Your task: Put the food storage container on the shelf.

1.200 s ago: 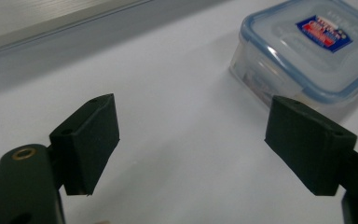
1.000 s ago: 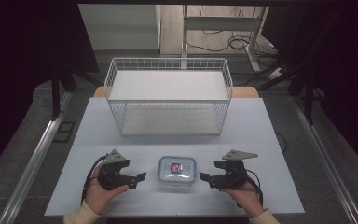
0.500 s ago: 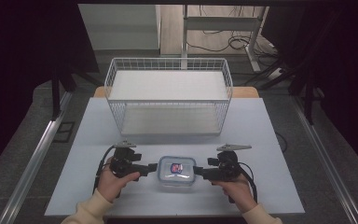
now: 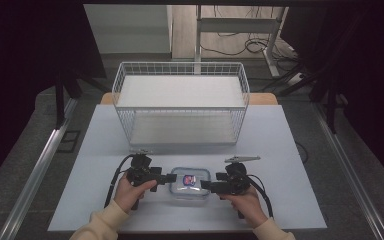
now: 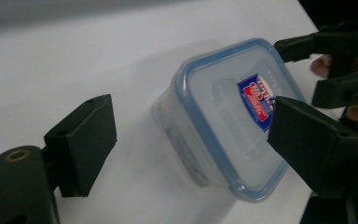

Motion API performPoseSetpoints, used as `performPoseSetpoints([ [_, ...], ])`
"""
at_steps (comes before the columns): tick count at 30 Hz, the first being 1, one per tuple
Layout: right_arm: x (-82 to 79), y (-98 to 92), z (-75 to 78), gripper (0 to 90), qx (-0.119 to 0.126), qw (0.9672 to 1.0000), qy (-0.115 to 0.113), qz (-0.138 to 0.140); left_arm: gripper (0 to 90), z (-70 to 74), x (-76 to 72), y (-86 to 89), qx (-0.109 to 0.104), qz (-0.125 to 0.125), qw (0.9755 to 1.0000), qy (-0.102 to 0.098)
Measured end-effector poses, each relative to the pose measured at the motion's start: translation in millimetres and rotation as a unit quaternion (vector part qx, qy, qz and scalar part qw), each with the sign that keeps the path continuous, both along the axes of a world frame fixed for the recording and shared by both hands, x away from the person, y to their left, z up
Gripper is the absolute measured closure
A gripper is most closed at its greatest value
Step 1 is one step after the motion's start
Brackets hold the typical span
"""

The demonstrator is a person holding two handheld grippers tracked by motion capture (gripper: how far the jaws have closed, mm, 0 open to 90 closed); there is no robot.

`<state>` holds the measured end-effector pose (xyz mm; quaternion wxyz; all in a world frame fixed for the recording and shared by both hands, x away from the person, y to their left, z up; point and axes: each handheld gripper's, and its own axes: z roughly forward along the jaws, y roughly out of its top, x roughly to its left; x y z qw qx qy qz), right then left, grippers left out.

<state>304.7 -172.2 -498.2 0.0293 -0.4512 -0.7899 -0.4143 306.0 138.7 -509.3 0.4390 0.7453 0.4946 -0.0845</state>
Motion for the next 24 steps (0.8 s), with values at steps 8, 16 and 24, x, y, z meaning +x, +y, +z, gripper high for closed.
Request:
performPoseSetpoints([
  [8,2.2,4.6,-9.3,19.4,0.007,0.9997,0.025,-0.001,16.6,-8.0,2.9,-4.7,-0.019,-0.014,0.9991,0.035],
  [16,4.3,8.4,-15.7,20.1,0.024,0.9986,0.046,0.0,19.0,-18.2,3.7,-10.1,-0.059,-0.023,0.9955,0.07],
  [24,4.2,11.0,-19.6,20.8,0.036,0.9971,0.067,0.004,22.4,-22.3,3.5,-11.0,-0.057,-0.03,0.9948,0.079],
])
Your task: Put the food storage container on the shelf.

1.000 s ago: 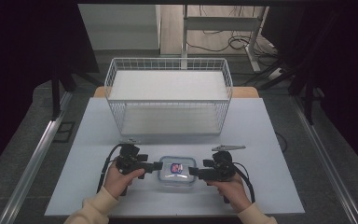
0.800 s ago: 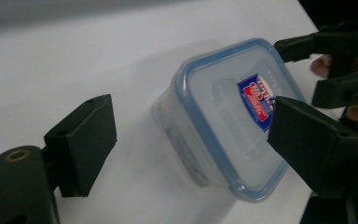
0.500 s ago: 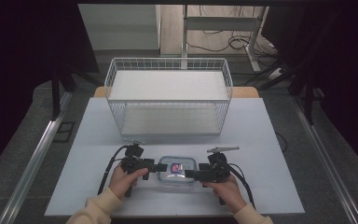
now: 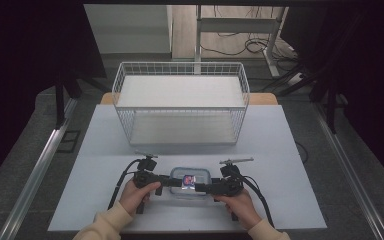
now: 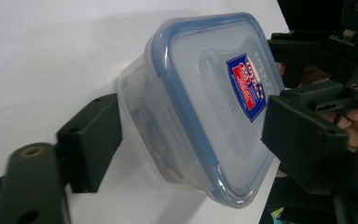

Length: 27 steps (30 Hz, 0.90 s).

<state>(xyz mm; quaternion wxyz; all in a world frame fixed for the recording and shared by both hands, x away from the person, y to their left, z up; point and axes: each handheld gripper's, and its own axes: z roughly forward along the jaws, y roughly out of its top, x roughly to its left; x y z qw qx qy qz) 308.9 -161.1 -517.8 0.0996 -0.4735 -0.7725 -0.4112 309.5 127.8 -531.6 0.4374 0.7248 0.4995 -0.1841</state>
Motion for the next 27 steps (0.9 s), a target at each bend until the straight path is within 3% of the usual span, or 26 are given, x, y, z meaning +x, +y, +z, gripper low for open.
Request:
performPoseSetpoints([
  [3,0.9,-1.5,-0.9,21.8,0.009,0.9998,0.015,-0.008,27.0,-1.0,-0.8,-1.8,-0.003,-0.01,0.9999,0.004],
  [8,0.5,-4.2,-3.4,23.9,0.022,0.9985,0.046,-0.02,31.8,-0.3,-1.2,0.4,-0.003,-0.002,1.0,0.009],
  [12,-0.5,-6.7,-2.1,28.8,0.026,0.9981,0.051,-0.021,36.9,2.9,-3.7,2.3,0.0,0.005,1.0,0.001],
  [15,-1.0,-12.3,0.0,38.5,0.042,0.9969,0.054,-0.037,41.1,5.0,-6.1,3.3,0.003,0.01,0.9999,-0.005],
  [21,-1.2,-15.0,-0.4,42.7,0.055,0.996,0.058,-0.039,46.2,1.4,-9.4,10.3,-0.023,0.024,0.9994,0.008],
  [27,-2.1,-15.3,0.5,43.5,0.055,0.9962,0.055,-0.038,46.4,4.2,-13.2,8.5,-0.014,0.027,0.9995,-0.001],
])
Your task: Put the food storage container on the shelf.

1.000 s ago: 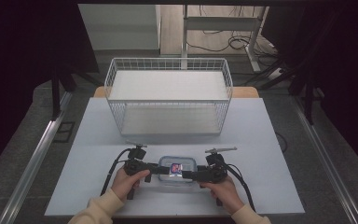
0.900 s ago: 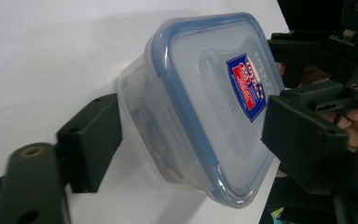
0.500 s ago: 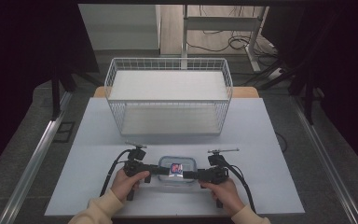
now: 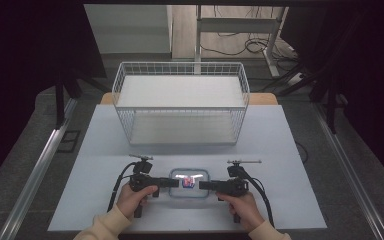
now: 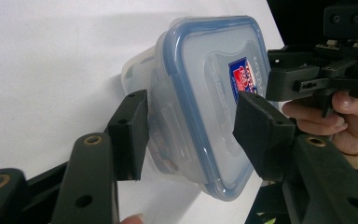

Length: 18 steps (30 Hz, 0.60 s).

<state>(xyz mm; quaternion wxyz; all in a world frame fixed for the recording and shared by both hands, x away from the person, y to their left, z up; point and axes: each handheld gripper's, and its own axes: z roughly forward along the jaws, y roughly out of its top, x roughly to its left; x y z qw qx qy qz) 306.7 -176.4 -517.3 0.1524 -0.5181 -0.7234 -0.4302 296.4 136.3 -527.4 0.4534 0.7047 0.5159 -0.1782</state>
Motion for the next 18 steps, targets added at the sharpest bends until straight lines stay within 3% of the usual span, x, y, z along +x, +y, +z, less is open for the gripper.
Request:
performPoseSetpoints([
  [5,-1.4,-1.7,1.2,46.7,0.008,1.0,-0.001,-0.002,48.0,3.3,-4.1,0.2,0.004,0.006,0.9999,-0.009],
  [18,-0.6,-2.2,2.4,49.3,0.017,0.9998,0.007,-0.008,49.0,6.6,-3.8,0.8,0.004,0.015,0.9998,-0.009],
])
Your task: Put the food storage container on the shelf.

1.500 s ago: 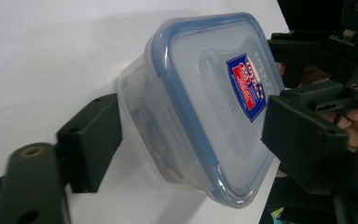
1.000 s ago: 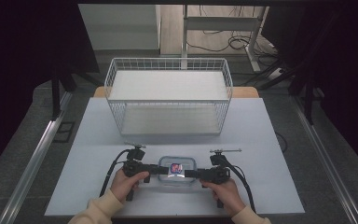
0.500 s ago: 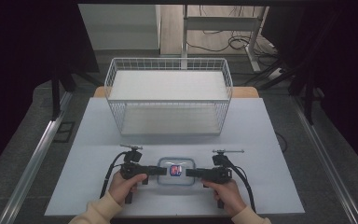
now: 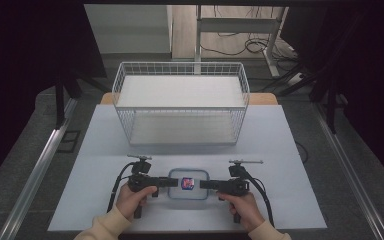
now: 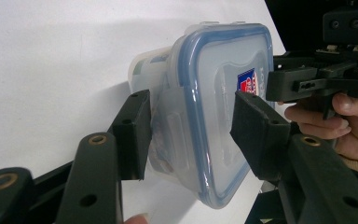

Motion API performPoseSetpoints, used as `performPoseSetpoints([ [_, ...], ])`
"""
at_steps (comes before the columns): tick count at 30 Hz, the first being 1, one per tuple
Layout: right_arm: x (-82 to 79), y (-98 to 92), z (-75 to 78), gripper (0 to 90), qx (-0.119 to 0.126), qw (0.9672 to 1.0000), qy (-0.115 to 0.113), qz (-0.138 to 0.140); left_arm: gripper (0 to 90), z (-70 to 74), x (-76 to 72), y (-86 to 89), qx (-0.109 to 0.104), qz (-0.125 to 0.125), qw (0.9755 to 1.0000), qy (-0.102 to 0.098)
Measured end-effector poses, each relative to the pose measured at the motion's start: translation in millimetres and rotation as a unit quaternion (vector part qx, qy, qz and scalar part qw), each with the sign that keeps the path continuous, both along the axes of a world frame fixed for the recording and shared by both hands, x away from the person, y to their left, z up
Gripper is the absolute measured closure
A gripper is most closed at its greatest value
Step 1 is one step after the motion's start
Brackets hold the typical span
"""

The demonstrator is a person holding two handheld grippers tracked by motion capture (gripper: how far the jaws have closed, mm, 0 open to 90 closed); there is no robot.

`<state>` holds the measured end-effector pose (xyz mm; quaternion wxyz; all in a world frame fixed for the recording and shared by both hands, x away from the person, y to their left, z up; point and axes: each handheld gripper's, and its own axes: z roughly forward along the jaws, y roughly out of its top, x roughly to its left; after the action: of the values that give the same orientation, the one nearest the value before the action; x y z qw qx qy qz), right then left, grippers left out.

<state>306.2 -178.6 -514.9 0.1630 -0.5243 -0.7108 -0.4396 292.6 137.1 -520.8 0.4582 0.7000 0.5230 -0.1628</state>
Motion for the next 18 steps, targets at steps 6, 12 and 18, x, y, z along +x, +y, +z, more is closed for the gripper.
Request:
performPoseSetpoints([
  [6,2.9,0.0,5.6,50.1,-0.003,0.9999,-0.013,0.003,49.8,5.2,0.7,0.0,0.001,0.003,1.0,-0.008],
  [12,4.1,1.0,9.4,50.1,-0.005,0.9998,-0.019,0.003,49.8,8.6,1.5,0.4,-0.001,0.005,0.9999,-0.012],
  [18,7.5,3.2,23.0,50.1,-0.01,0.999,-0.042,0.008,49.8,20.4,3.4,3.2,-0.006,0.012,0.9995,-0.029],
])
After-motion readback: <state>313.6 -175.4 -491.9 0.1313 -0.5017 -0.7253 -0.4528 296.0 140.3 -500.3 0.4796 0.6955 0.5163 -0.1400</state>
